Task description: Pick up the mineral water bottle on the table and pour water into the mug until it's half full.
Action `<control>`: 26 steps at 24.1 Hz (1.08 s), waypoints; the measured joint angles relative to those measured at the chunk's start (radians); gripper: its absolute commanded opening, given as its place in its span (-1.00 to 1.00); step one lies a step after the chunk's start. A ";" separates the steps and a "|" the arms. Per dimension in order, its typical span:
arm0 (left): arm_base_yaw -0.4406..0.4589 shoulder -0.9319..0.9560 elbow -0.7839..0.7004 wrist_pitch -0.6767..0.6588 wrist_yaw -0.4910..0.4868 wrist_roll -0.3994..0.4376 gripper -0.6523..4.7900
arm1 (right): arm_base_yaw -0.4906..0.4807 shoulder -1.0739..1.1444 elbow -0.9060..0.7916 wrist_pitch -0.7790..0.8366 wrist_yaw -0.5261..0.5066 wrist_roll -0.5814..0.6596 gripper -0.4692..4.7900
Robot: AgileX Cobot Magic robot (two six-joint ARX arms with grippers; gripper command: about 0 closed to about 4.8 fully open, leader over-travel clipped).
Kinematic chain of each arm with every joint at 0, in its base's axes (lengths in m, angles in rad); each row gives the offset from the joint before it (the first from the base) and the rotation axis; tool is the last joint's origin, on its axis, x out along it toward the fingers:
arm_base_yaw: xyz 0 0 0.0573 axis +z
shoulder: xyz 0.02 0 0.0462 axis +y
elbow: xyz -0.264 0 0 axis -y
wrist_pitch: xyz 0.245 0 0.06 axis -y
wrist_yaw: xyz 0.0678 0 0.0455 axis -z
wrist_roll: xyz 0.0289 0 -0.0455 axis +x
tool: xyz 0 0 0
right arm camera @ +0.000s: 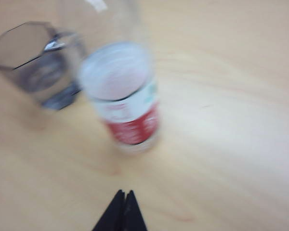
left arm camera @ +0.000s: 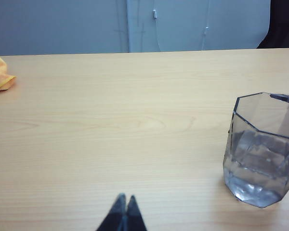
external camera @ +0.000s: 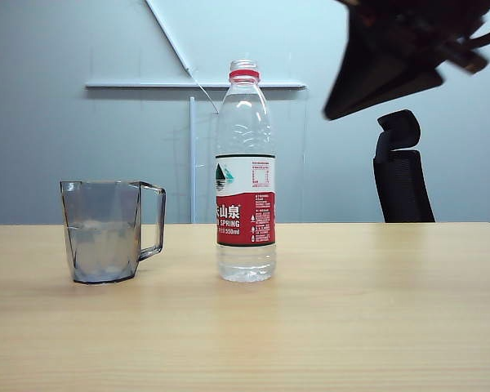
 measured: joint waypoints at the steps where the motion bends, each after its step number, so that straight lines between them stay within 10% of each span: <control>1: 0.000 0.000 0.000 0.000 0.000 0.000 -0.77 | 0.000 -0.021 0.000 -0.006 0.044 0.000 -0.85; 8: 0.000 0.000 0.000 0.000 0.000 0.000 -0.77 | -0.090 -0.230 -0.161 0.039 0.301 0.000 -0.85; 26: 0.000 0.000 0.000 0.000 0.000 0.000 -0.77 | -0.523 -0.949 -0.704 0.256 -0.063 0.001 -0.85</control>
